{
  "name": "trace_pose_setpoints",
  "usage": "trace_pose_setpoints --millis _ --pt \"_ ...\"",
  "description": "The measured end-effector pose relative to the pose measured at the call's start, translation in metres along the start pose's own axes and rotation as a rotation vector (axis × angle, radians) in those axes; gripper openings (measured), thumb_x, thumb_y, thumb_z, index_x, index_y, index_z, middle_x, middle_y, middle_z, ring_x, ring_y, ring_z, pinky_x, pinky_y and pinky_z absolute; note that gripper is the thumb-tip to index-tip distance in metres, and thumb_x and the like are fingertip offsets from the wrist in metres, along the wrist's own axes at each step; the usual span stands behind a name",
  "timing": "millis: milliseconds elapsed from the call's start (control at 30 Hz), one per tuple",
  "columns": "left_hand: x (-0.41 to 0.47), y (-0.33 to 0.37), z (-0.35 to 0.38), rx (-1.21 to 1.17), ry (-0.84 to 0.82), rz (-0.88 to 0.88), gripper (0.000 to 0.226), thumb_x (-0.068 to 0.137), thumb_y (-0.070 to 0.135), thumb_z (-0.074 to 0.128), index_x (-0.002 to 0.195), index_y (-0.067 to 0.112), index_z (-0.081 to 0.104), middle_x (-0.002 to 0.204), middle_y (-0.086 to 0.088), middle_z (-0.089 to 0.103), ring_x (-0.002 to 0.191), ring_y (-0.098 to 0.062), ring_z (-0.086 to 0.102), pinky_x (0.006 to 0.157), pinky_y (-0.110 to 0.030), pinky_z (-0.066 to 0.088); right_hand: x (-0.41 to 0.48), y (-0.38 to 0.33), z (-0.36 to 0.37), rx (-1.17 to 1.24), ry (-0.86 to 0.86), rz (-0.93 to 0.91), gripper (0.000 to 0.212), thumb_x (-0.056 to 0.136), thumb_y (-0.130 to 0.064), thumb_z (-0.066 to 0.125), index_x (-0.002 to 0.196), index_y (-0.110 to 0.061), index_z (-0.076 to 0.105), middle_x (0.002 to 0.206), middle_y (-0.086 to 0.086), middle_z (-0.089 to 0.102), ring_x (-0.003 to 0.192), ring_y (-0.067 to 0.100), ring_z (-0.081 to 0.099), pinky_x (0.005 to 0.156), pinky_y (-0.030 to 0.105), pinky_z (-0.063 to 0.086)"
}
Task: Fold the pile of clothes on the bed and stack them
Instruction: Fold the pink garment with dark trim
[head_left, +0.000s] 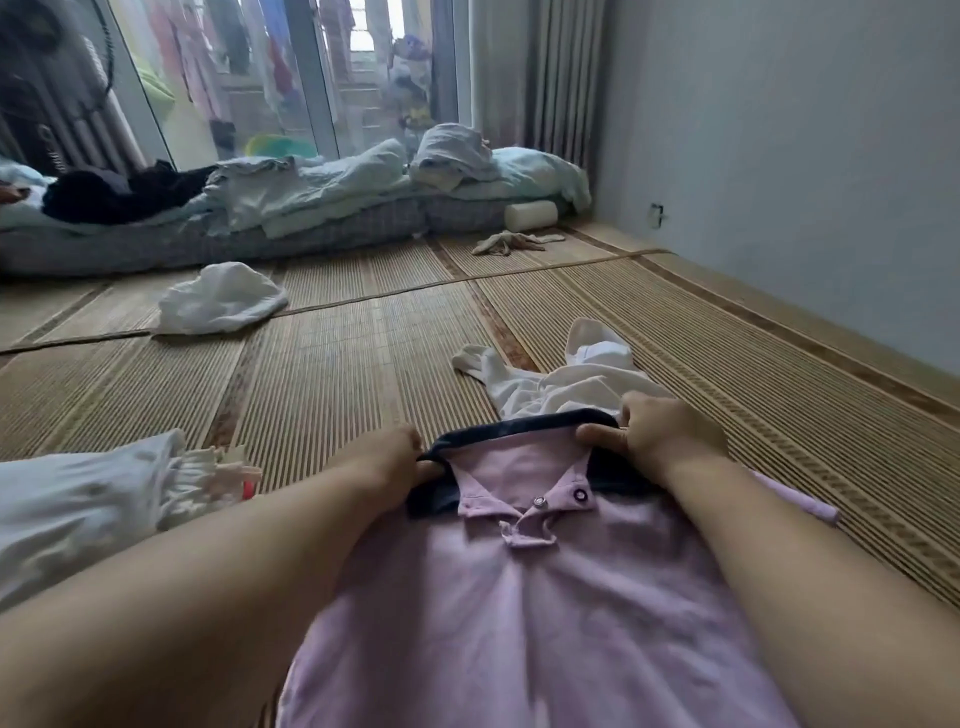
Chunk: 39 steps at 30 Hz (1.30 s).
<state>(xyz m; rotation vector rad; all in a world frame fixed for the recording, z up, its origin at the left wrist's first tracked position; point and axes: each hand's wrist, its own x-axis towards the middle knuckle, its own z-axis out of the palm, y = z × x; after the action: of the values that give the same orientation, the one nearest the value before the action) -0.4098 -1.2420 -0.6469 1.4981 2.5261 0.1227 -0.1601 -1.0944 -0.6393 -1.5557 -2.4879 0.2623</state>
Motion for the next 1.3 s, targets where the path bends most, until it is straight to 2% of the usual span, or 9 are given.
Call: trace_pose_setpoints --millis 233,367,500,633,733,900,967,1067,1300 --pt "-0.034 -0.034 -0.049 0.146 -0.427 -0.09 0.051 0.082 0.029 0.073 0.127 0.013 0.055 0.099 0.001 0.065 0.091 -0.015 0.06 0.074 -0.023 0.051 -0.043 0.066 -0.048 0.151 -0.341 0.114 0.037 0.065 -0.043 0.083 0.083 -0.019 0.062 0.075 -0.001 0.068 0.062 0.01 0.064 0.046 0.023 0.042" --pt "-0.054 -0.035 -0.054 0.402 -0.392 -0.165 0.028 0.088 0.027 0.059 0.109 0.012 0.068 0.093 -0.002 0.071 0.08 -0.015 0.056 0.074 -0.022 0.047 -0.072 0.09 -0.058 0.333 -0.247 0.262 0.007 0.071 0.003 0.07 0.071 -0.002 0.066 0.051 0.007 0.061 0.038 0.017 0.056 0.036 0.021 0.042" --pt "-0.058 -0.043 -0.054 0.042 -0.153 -0.148 0.02 0.086 0.025 0.055 0.07 0.014 0.06 0.071 0.0 0.061 0.059 -0.013 0.054 0.044 -0.018 0.038 -0.083 0.095 -0.057 0.561 -0.036 0.384 0.007 0.077 -0.002 0.06 0.075 -0.004 0.066 0.072 0.018 0.065 0.064 0.027 0.058 0.057 0.034 0.049" --pt "-0.062 -0.05 -0.075 -0.037 -0.073 -0.107 0.036 0.087 0.048 0.062 0.078 0.012 0.063 0.066 0.0 0.059 0.058 -0.012 0.052 0.047 -0.021 0.035 -0.079 0.091 -0.066 0.583 0.167 0.463 0.011 0.08 -0.019 0.07 0.076 -0.01 0.065 0.083 0.017 0.066 0.083 0.035 0.063 0.076 0.047 0.056" --pt "-0.069 -0.055 -0.095 0.052 -0.012 -0.13 0.028 0.089 0.04 0.062 0.083 0.013 0.068 0.071 -0.003 0.062 0.062 -0.016 0.055 0.047 -0.019 0.034 -0.082 0.079 -0.078 0.387 0.248 0.438 0.024 0.082 -0.033 0.071 0.071 -0.013 0.065 0.078 0.011 0.066 0.076 0.031 0.06 0.064 0.033 0.047" --pt "-0.073 -0.018 -0.1 -0.516 -0.059 -0.159 0.028 0.094 0.015 0.058 0.066 0.009 0.057 0.051 -0.003 0.052 0.037 -0.011 0.048 0.035 -0.016 0.038 -0.091 0.028 -0.093 0.38 0.126 0.334 0.015 0.085 -0.029 0.067 0.082 -0.014 0.067 0.084 0.01 0.067 0.077 0.029 0.061 0.064 0.031 0.05" --pt "-0.078 0.011 -0.092 -0.764 -0.164 -0.185 0.008 0.094 0.012 0.059 0.088 0.011 0.053 0.069 -0.008 0.056 0.047 -0.013 0.052 0.039 -0.02 0.045 -0.098 0.001 -0.088 0.6 -0.015 0.275 0.014 0.088 -0.025 0.064 0.087 -0.011 0.066 0.077 0.009 0.067 0.069 0.025 0.064 0.061 0.033 0.054" --pt "-0.082 0.042 -0.074 -1.047 -0.451 -0.142 0.052 0.093 0.009 0.06 0.136 0.022 0.033 0.122 -0.019 0.059 0.071 -0.023 0.065 0.051 -0.029 0.053 -0.11 -0.035 -0.07 1.028 -0.405 0.305 0.029 0.096 -0.038 0.051 0.092 -0.011 0.059 0.08 0.016 0.071 0.066 0.026 0.065 0.054 0.03 0.054" --pt "-0.057 0.026 -0.03 -0.534 -0.034 -0.149 0.018 0.087 0.012 0.064 0.103 0.006 0.061 0.103 -0.01 0.055 0.085 -0.02 0.055 0.073 -0.027 0.048 -0.08 -0.014 -0.039 0.572 0.077 0.241 0.045 0.079 -0.026 0.074 0.12 -0.014 0.058 0.108 0.006 0.066 0.099 0.024 0.062 0.093 0.038 0.049"
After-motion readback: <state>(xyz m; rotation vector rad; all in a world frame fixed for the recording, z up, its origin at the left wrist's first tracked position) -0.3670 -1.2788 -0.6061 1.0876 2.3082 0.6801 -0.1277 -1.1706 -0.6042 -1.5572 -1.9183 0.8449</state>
